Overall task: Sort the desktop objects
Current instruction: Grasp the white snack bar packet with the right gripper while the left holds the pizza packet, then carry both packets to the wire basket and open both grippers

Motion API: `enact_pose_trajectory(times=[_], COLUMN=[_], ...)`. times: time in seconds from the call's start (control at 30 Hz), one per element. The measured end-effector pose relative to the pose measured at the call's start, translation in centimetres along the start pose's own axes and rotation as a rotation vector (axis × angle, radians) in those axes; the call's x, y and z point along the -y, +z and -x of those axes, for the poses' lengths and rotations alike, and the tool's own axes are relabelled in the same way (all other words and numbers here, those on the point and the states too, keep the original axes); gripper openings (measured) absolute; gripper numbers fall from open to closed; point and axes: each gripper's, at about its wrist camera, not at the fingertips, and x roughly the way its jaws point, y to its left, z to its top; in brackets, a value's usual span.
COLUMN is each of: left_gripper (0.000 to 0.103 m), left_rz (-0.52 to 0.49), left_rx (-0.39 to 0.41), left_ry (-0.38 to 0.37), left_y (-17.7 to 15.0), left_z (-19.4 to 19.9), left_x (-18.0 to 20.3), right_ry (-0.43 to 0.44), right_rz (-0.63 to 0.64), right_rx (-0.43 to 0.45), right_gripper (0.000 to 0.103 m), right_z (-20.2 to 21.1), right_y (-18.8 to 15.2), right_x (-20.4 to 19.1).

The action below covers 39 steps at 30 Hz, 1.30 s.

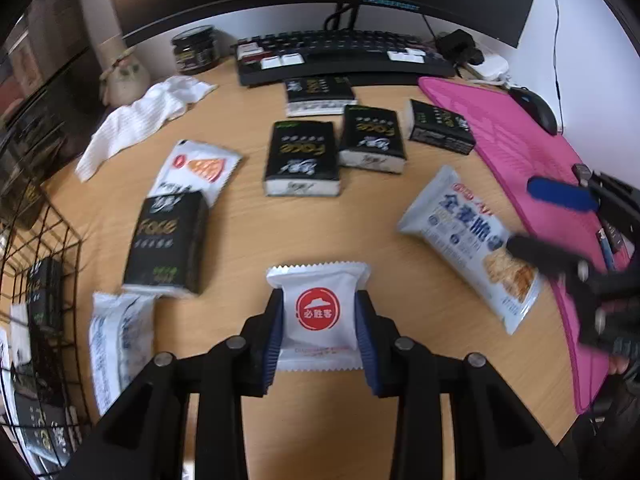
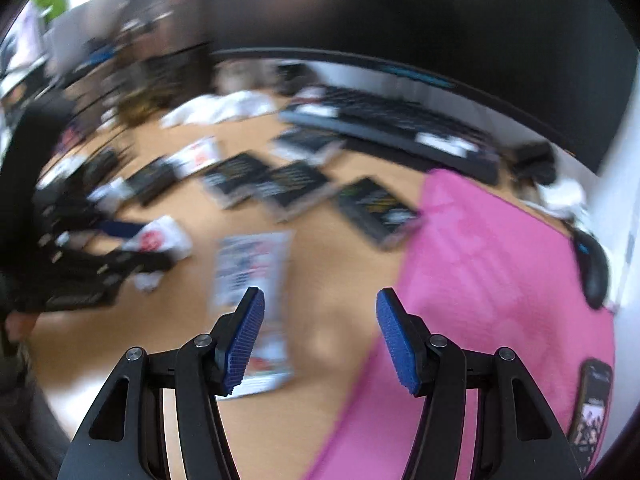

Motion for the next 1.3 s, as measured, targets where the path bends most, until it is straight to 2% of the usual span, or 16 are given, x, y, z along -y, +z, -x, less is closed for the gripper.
enact_pose_trajectory(times=[0.1, 0.23, 0.27, 0.3, 0.63, 0.8, 1.07, 1.3], left_gripper=[0.038, 0.038, 0.038, 0.038, 0.037, 0.037, 0.037, 0.037], left_rz=[0.005, 0.014, 0.017, 0.020, 0.005, 0.008, 0.052, 0.115], left_rx=[-0.002, -0.002, -0.003, 0.001, 0.080, 0.154, 0.252, 0.307], left_ry=[0.010, 0.016, 0.015, 0.016, 0.016, 0.023, 0.051, 0.114], left_y=[-0.6, -1.2, -1.3, -1.3, -0.8, -0.7, -1.7, -3.5], left_z=[0.3, 0.7, 0.8, 0.9, 4.6, 8.3, 13.5, 17.6], left_x=[-0.5, -1.1, -1.2, -1.4, -0.9, -0.9, -3.2, -7.4], right_ry=[0.035, 0.049, 0.055, 0.046, 0.042, 0.041, 0.059, 0.122], right_rz=[0.035, 0.006, -0.005, -0.012, -0.023, -0.006, 0.074, 0.143], right_rx=[-0.012, -0.045, -0.044, -0.040, 0.034, 0.089, 0.176, 0.232], right_gripper=[0.058, 0.058, 0.050, 0.034, 0.034, 0.035, 0.035, 0.035], right_z=[-1.0, -2.9, -3.2, -3.2, 0.0, 2.7, 6.3, 7.6], right_y=[0.0, -0.2, -0.2, -0.2, 0.6, 1.8, 4.3, 6.9], right_x=[-2.1, -2.8, -2.6, -2.5, -3.1, -4.2, -8.5, -13.6])
